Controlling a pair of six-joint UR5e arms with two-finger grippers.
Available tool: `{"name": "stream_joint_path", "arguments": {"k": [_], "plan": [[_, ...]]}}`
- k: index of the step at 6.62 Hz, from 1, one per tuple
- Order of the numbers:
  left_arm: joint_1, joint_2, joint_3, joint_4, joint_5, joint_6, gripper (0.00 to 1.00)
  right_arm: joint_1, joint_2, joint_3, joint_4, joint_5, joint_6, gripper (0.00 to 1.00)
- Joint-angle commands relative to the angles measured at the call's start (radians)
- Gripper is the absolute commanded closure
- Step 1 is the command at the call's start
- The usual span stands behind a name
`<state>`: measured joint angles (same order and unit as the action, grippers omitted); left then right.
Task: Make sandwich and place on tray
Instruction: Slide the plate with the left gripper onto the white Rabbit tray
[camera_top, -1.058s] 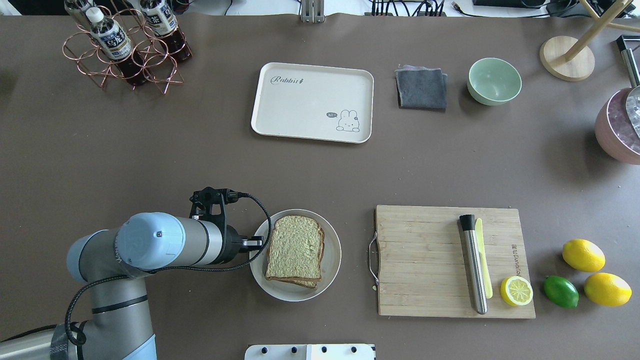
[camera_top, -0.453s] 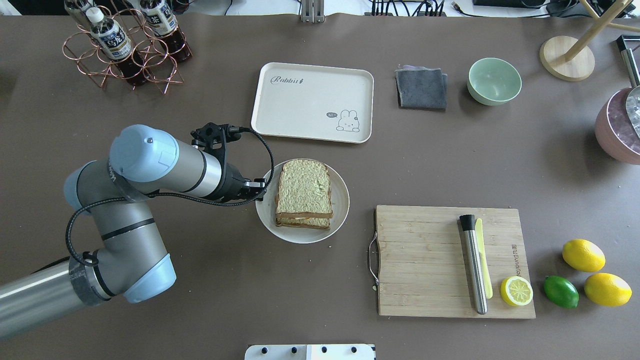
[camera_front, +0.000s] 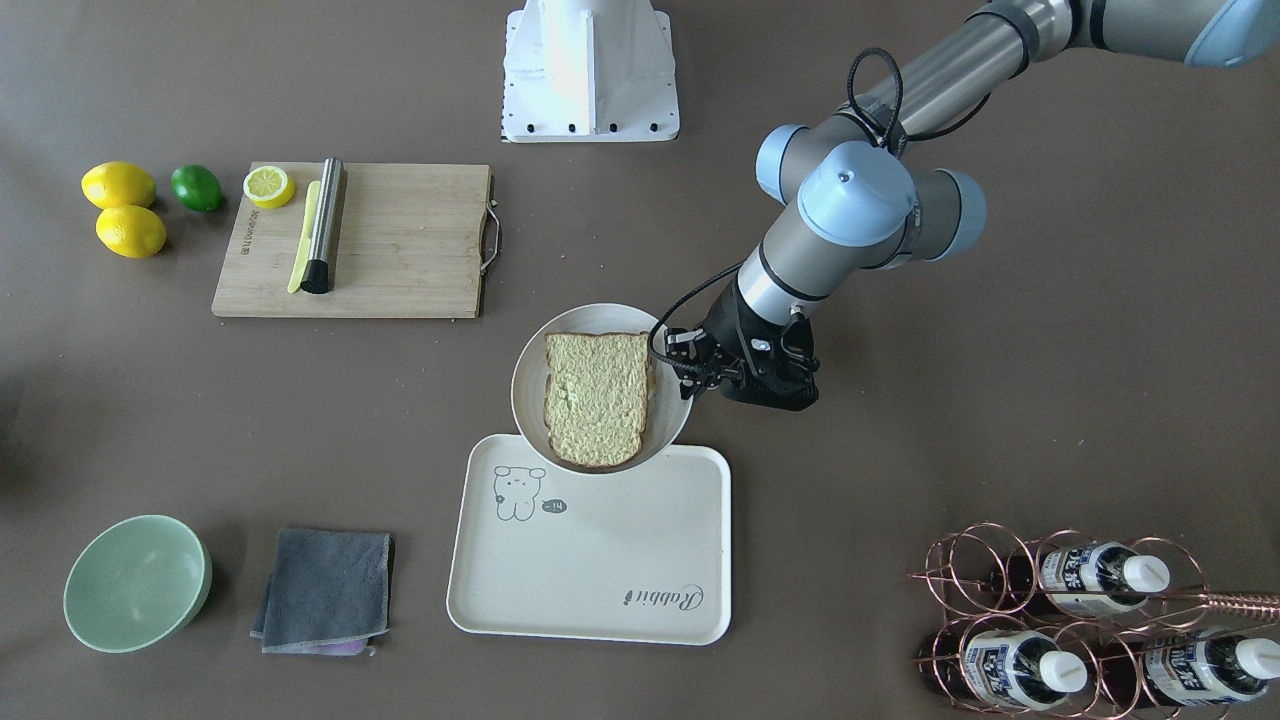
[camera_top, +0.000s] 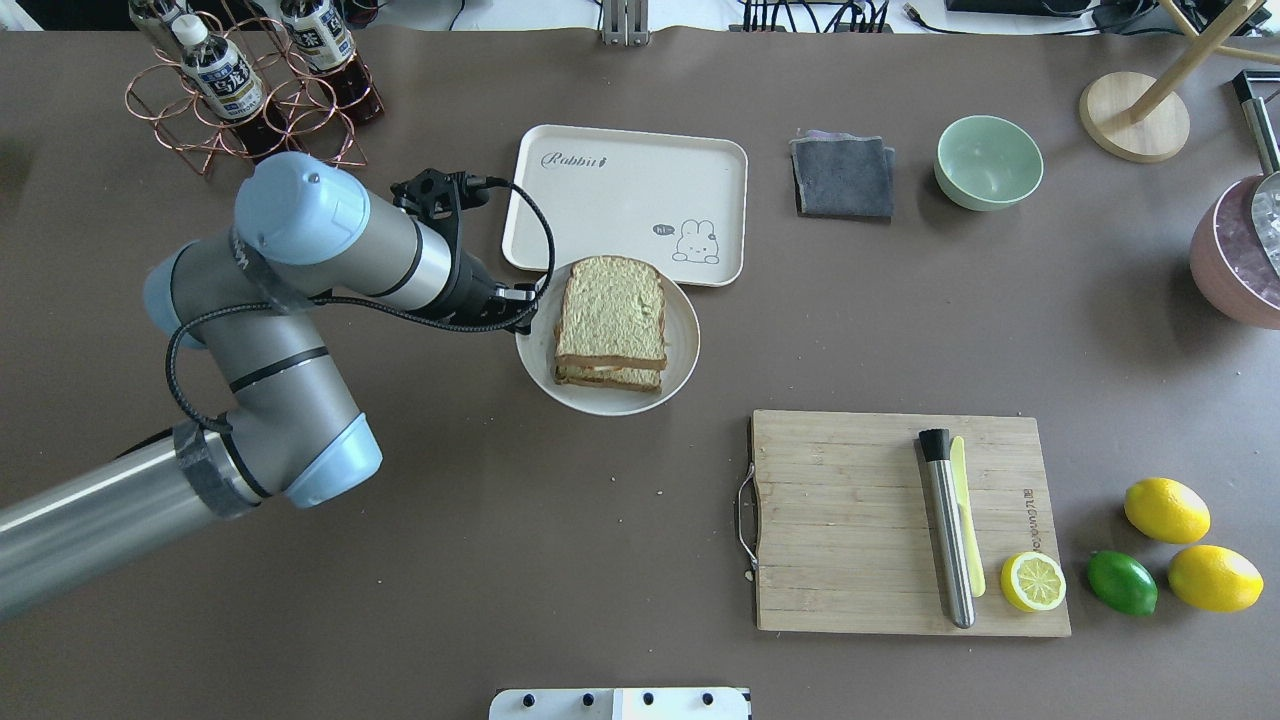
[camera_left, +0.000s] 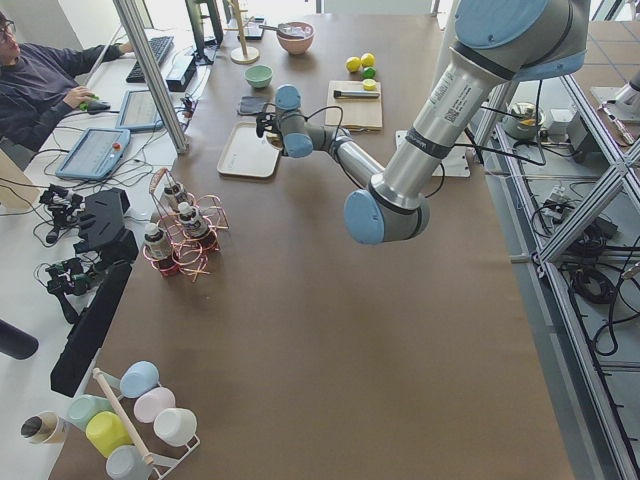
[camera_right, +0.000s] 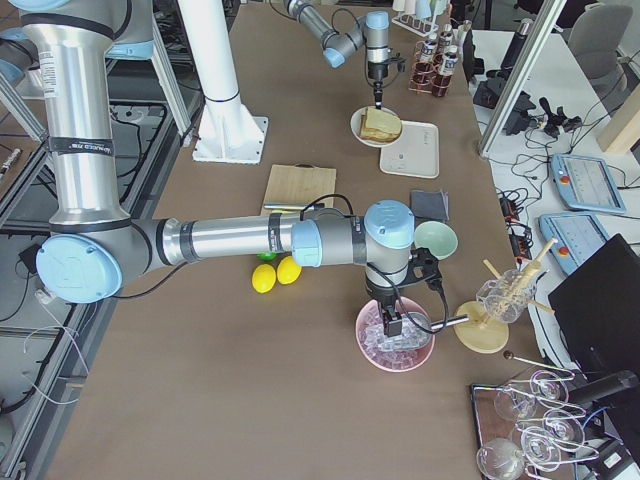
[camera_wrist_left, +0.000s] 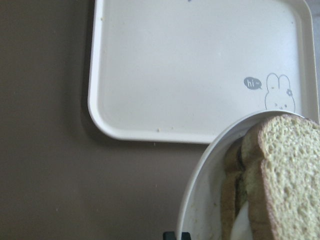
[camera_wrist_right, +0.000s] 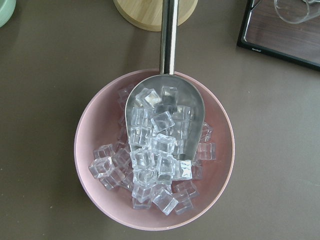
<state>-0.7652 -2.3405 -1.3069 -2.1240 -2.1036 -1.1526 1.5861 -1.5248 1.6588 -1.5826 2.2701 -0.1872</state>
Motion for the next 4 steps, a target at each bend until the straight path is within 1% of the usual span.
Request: {"name": "stream_joint_path", "arguments": {"k": [1,2,4], "plan": [[-0.039,-0.144,0.258,-0.077,-0.009,0.053,1.00,0.000,0.003,-0.013,-0.005,-0.009,-0.009,0.00],[-0.046,-0.195,0.378,-0.135,0.003,0.063,1.00,-0.003,0.003,-0.036,-0.002,-0.009,-0.009,0.00],[-0.045,-0.267,0.498,-0.160,0.040,0.111,1.00,-0.003,0.000,-0.039,0.000,-0.009,-0.011,0.00]]}}
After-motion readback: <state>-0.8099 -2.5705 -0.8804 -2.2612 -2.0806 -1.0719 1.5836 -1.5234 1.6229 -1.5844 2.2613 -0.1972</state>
